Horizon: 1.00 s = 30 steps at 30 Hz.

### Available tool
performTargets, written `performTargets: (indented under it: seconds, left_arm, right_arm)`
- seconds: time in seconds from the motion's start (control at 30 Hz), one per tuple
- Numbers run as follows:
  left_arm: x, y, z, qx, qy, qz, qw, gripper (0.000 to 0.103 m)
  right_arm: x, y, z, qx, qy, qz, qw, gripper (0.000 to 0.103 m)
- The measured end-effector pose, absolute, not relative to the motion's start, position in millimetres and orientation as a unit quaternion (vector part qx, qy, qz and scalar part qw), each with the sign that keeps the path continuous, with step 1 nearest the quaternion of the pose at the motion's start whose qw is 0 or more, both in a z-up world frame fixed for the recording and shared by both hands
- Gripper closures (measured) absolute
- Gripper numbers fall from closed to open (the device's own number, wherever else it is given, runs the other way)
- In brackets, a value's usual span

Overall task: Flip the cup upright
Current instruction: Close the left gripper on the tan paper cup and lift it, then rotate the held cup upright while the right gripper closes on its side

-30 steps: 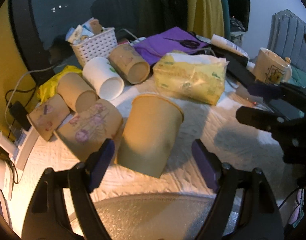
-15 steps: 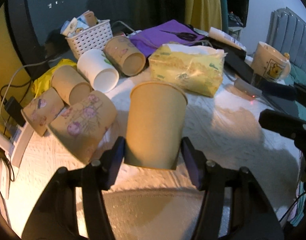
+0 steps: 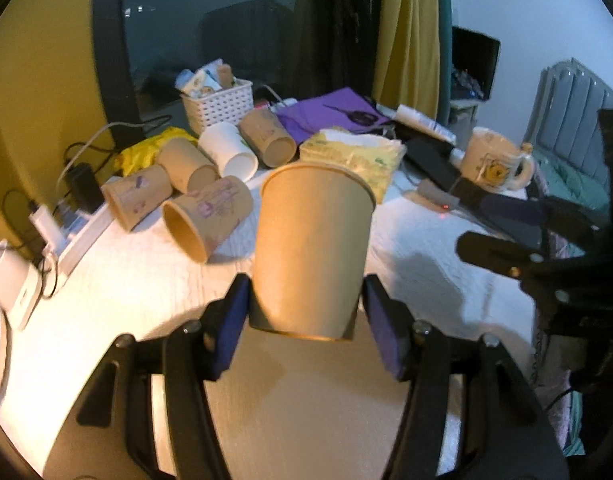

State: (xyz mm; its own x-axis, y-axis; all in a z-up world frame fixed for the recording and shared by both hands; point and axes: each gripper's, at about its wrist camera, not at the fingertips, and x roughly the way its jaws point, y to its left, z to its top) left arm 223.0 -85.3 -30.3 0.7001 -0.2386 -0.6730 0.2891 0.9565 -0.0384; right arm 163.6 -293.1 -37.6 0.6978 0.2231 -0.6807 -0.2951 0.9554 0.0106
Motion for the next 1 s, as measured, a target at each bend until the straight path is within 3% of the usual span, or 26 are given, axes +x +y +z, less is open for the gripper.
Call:
performTargets:
  seconds: [1.0]
  left_arm:
    - [30,-31,-60,-0.081,0.272,-0.076,0.956,0.045]
  right_arm:
    - [61,-199,-32,-0.01,0.388,0.274,0.88,0.031]
